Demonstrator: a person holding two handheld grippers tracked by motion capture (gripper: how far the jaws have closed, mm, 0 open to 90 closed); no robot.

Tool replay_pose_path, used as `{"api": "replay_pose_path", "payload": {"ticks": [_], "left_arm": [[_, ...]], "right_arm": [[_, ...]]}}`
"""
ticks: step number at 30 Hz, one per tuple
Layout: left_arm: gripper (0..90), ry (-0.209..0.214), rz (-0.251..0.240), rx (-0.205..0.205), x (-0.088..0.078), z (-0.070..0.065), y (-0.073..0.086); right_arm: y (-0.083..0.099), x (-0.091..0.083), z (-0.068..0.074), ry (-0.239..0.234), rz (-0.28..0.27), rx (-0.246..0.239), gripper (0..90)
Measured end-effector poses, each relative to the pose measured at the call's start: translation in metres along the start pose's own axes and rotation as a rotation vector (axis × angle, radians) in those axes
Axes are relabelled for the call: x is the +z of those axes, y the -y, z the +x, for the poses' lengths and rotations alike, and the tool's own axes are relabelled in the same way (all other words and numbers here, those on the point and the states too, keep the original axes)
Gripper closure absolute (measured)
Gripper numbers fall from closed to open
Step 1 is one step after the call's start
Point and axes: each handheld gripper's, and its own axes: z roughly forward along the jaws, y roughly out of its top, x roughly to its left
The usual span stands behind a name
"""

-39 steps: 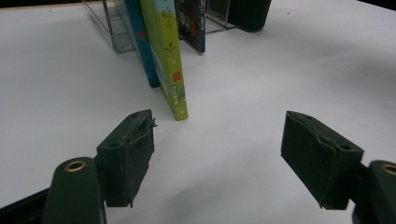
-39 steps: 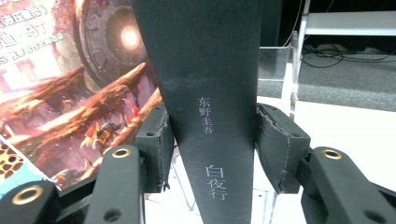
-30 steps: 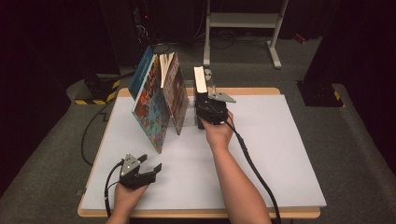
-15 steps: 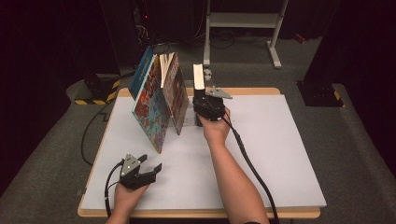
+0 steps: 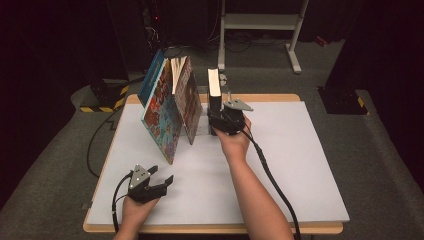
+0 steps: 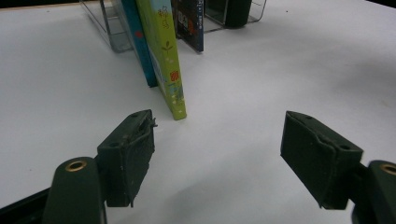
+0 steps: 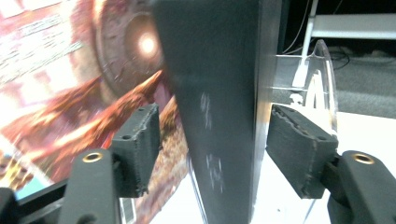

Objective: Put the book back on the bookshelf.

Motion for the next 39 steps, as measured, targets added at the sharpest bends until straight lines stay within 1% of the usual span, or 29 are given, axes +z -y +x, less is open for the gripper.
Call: {"api": "replay_pose_path", "payload": {"ticks": [1,2,4,5,6,7,10,11,12,13,14,15,18,21,22,23,24,25,27,28,29,30,34,35,38,39], "left_arm": [[26.1,0.000,0.001,0.001,0.000,0.000,0.000],[26.1,0.001,0.002,0.004,0.000,0.000,0.000],[26.1,0.002,0.003,0.007,0.000,0.000,0.000],[26.0,0.002,0.004,0.007,0.000,0.000,0.000],[26.0,0.002,0.005,0.008,0.000,-0.001,0.000],[26.0,0.001,0.007,0.010,0.001,-0.001,0.000],[26.0,-0.003,0.007,0.015,0.001,-0.001,0.000],[25.9,-0.003,0.005,0.009,0.000,-0.001,0.000],[25.8,-0.003,0.005,0.009,0.000,-0.001,0.000],[25.8,-0.005,0.004,0.006,0.000,-0.001,0.000],[25.8,-0.006,0.003,0.003,0.000,0.000,0.000],[25.7,-0.009,0.007,0.002,0.000,0.000,0.000],[25.7,-0.011,0.011,0.004,0.001,0.000,0.000],[25.6,-0.011,0.006,0.006,0.001,-0.001,0.000],[24.5,-0.011,0.006,0.006,0.001,-0.001,0.000],[24.5,-0.013,0.001,0.001,0.000,0.000,0.000],[23.5,-0.024,-0.012,-0.002,-0.002,-0.001,0.000],[24.0,-0.033,-0.024,0.007,-0.004,-0.002,0.001],[24.1,-0.041,-0.022,0.023,-0.005,-0.003,0.001],[24.0,-0.042,-0.018,0.021,-0.005,-0.003,0.001],[24.0,-0.046,-0.016,0.014,-0.004,-0.003,0.001],[24.0,-0.047,-0.018,0.011,-0.005,-0.002,0.000],[24.0,-0.049,-0.016,0.015,-0.007,-0.001,0.001],[24.0,-0.047,-0.019,0.010,-0.008,0.000,0.001],[23.9,-0.052,-0.032,0.005,-0.012,0.004,0.000],[24.0,-0.052,-0.041,-0.003,-0.016,0.007,0.000]], "right_arm": [[0.003,-0.006,-0.001,-0.009,0.002,-0.006,32.5],[0.003,-0.006,-0.001,-0.009,0.002,-0.006,32.5],[0.009,-0.019,-0.003,-0.025,0.006,-0.015,31.7],[0.018,-0.033,-0.007,-0.036,0.010,-0.025,31.5],[0.023,-0.041,-0.010,-0.043,0.013,-0.031,31.4],[0.023,-0.041,-0.010,-0.043,0.013,-0.031,31.4],[0.041,-0.064,-0.022,-0.050,0.026,-0.041,30.9],[0.056,-0.079,-0.033,-0.040,0.041,-0.045,31.6],[0.056,-0.079,-0.033,-0.040,0.041,-0.045,31.6],[0.073,-0.096,-0.047,-0.011,0.060,-0.042,31.9],[0.073,-0.096,-0.047,-0.011,0.060,-0.042,31.9],[0.089,-0.112,-0.062,0.014,0.084,-0.042,31.2],[0.111,-0.140,-0.086,0.055,0.104,-0.035,29.9],[0.128,-0.169,-0.106,0.104,0.098,-0.039,28.5],[0.128,-0.169,-0.106,0.104,0.098,-0.039,28.5],[0.134,-0.178,-0.112,0.123,0.091,-0.048,28.3],[0.145,-0.191,-0.120,0.164,0.081,-0.058,28.2],[0.148,-0.196,-0.124,0.165,0.081,-0.044,27.7],[0.149,-0.198,-0.126,0.161,0.081,-0.037,27.2],[0.148,-0.199,-0.127,0.165,0.080,-0.047,27.1],[0.147,-0.199,-0.127,0.161,0.070,-0.043,26.8],[0.147,-0.198,-0.127,0.155,0.073,-0.041,26.6],[0.147,-0.195,-0.126,0.147,0.076,-0.043,26.3],[0.147,-0.195,-0.127,0.147,0.077,-0.031,26.2],[0.148,-0.194,-0.126,0.152,0.080,-0.030,26.0],[0.148,-0.193,-0.124,0.155,0.090,-0.037,25.6]]}}
